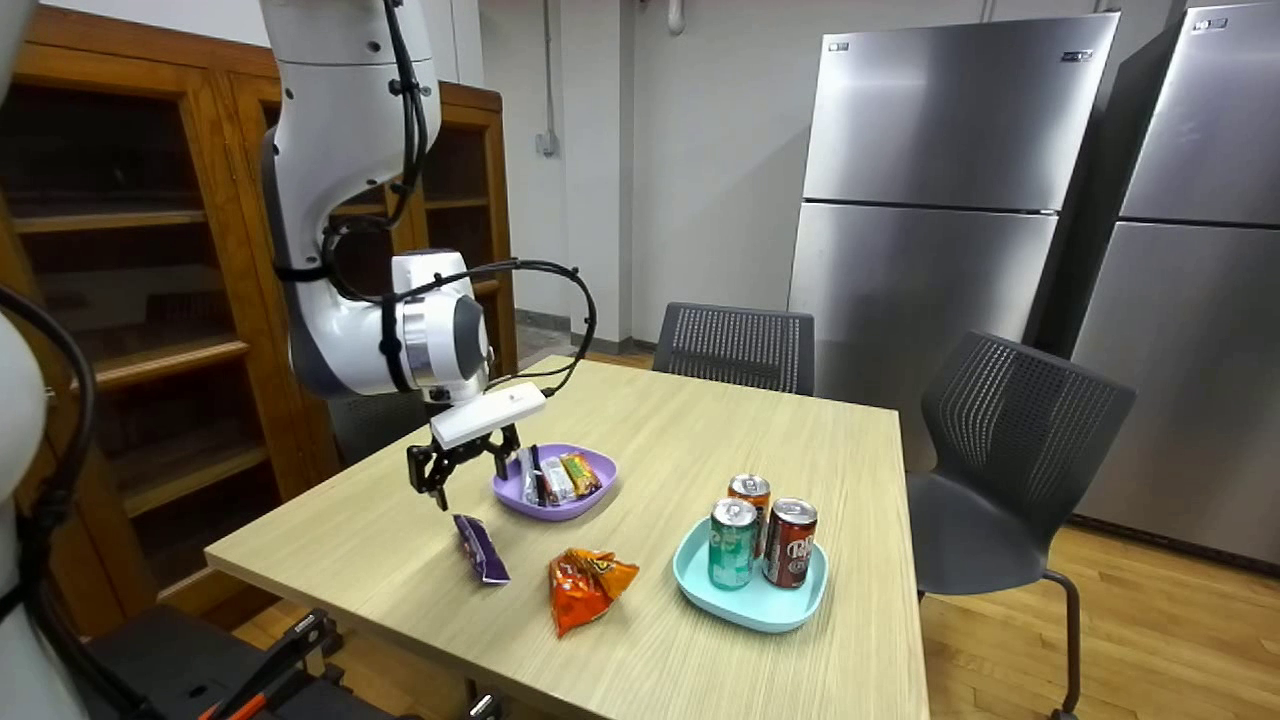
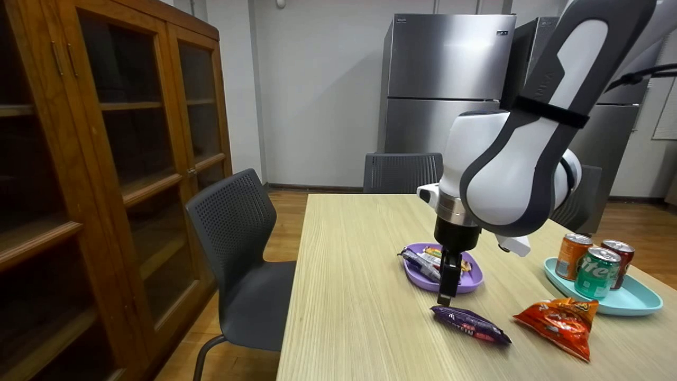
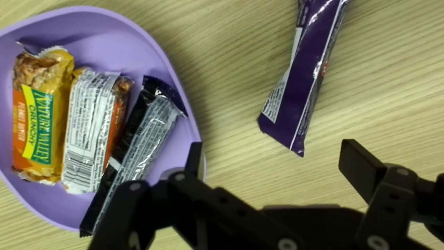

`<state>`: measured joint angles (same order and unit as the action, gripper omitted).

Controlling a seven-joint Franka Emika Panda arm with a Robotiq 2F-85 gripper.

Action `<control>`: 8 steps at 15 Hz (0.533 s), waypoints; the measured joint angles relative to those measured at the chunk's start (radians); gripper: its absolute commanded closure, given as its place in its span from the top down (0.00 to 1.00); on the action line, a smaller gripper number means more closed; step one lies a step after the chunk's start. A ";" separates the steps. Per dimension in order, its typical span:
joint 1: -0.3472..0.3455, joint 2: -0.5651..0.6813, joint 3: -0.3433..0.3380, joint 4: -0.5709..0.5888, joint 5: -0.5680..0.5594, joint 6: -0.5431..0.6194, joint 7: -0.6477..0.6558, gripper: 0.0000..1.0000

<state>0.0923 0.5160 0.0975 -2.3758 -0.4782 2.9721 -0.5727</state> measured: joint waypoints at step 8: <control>-0.032 -0.024 0.007 -0.044 0.002 -0.054 -0.005 1.00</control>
<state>0.0598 0.4923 0.1047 -2.4194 -0.4763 2.9185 -0.5781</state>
